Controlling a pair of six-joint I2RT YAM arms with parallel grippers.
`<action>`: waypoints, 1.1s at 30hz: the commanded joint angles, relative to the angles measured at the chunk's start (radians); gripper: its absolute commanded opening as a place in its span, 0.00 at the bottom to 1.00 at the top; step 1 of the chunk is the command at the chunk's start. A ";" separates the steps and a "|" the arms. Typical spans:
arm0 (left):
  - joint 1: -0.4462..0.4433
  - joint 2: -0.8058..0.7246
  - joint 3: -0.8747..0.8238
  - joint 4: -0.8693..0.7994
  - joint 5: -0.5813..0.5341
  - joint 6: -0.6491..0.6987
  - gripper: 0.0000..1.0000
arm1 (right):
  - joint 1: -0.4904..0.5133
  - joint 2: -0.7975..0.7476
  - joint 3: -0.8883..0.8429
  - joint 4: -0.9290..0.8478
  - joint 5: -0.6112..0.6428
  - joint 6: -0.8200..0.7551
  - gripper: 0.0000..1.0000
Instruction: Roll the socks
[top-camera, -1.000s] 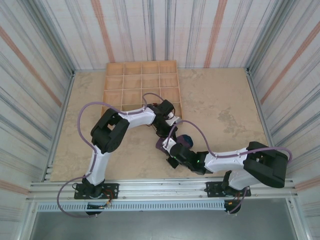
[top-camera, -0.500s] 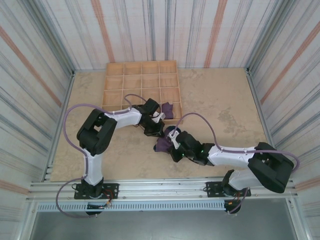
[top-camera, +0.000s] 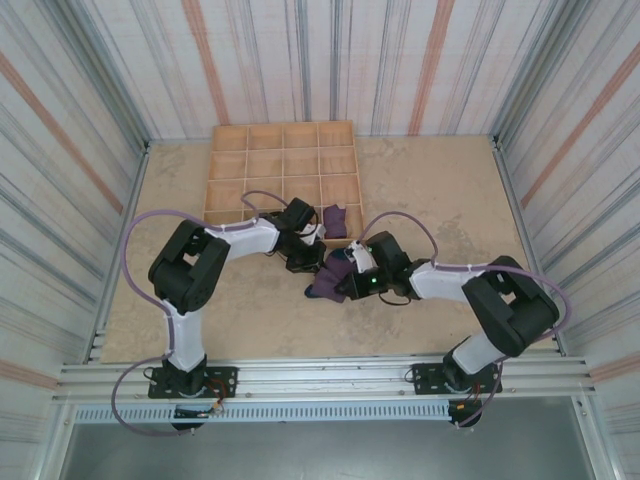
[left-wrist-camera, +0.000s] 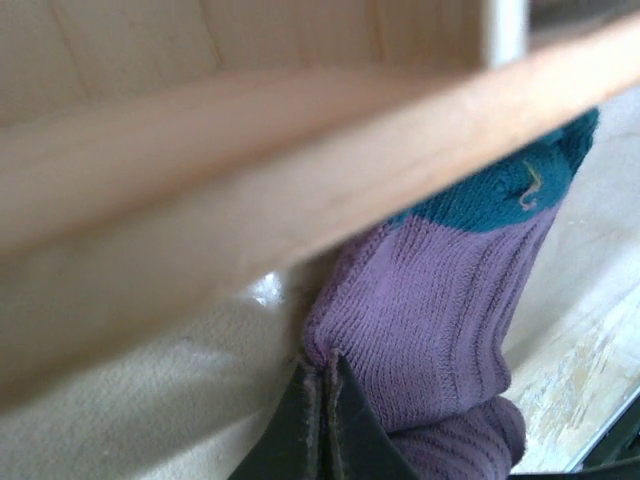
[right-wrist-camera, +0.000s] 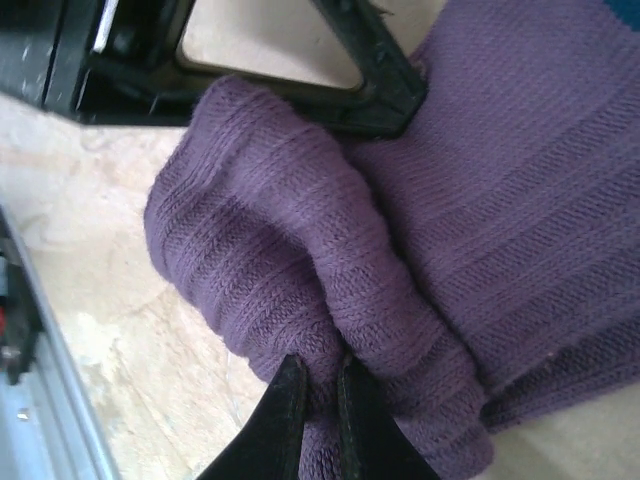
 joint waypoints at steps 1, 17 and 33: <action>0.015 -0.015 -0.046 -0.048 -0.073 -0.023 0.00 | -0.050 0.057 -0.011 0.005 -0.083 0.084 0.00; 0.045 -0.265 -0.062 -0.227 -0.134 -0.036 0.63 | -0.092 0.178 0.062 -0.062 -0.111 0.127 0.00; -0.167 -0.484 -0.514 0.374 -0.224 -0.684 0.89 | -0.085 0.208 0.058 0.012 -0.102 0.179 0.00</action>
